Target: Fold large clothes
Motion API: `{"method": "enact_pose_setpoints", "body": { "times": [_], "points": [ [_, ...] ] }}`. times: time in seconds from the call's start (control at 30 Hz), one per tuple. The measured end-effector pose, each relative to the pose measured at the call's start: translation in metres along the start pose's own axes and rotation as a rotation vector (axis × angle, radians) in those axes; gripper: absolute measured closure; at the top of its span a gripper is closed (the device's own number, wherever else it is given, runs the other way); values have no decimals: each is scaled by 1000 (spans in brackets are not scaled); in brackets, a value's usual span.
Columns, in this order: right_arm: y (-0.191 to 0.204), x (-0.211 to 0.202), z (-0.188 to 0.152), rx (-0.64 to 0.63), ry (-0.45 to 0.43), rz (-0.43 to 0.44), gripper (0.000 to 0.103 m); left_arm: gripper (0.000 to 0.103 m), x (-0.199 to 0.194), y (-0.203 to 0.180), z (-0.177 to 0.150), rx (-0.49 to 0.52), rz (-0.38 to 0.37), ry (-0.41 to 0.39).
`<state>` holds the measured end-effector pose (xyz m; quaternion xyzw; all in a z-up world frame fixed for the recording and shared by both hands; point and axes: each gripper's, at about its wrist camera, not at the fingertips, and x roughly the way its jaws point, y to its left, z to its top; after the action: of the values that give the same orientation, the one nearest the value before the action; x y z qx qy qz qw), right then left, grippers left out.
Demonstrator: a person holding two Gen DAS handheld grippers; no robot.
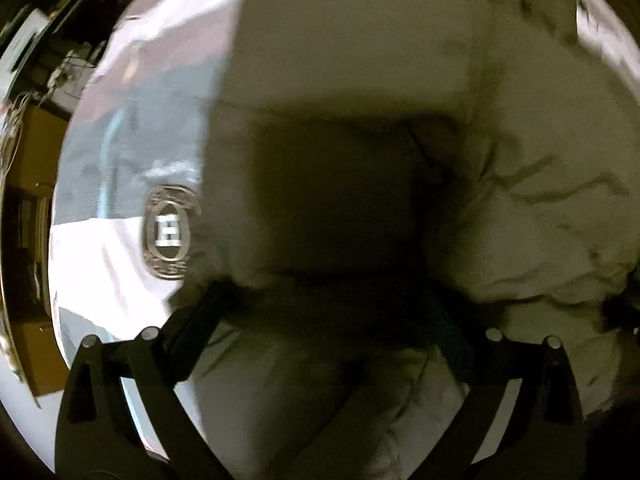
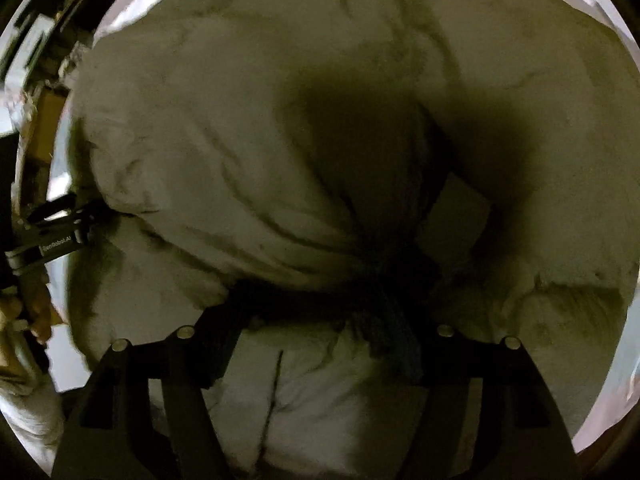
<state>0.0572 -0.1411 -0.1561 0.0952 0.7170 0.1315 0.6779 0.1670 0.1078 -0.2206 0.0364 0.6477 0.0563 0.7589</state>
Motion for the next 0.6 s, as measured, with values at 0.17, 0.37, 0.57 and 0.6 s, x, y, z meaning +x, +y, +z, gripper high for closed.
{"method": "enact_pose_setpoints", "body": {
  "times": [0.17, 0.37, 0.57, 0.6],
  "points": [
    [5, -27, -22, -36, -53, 33, 35, 5, -31, 24, -9, -86, -87, -50],
    [-8, 19, -49, -82, 81, -51, 34, 5, 5, -6, -43, 36, -26, 88],
    [-3, 13, -43, -111, 93, -50, 28, 8, 22, -11, -48, 81, 31, 119],
    [-2, 5, -42, -99, 78, -26, 28, 8, 10, -9, -47, 70, 23, 87]
  ]
}}
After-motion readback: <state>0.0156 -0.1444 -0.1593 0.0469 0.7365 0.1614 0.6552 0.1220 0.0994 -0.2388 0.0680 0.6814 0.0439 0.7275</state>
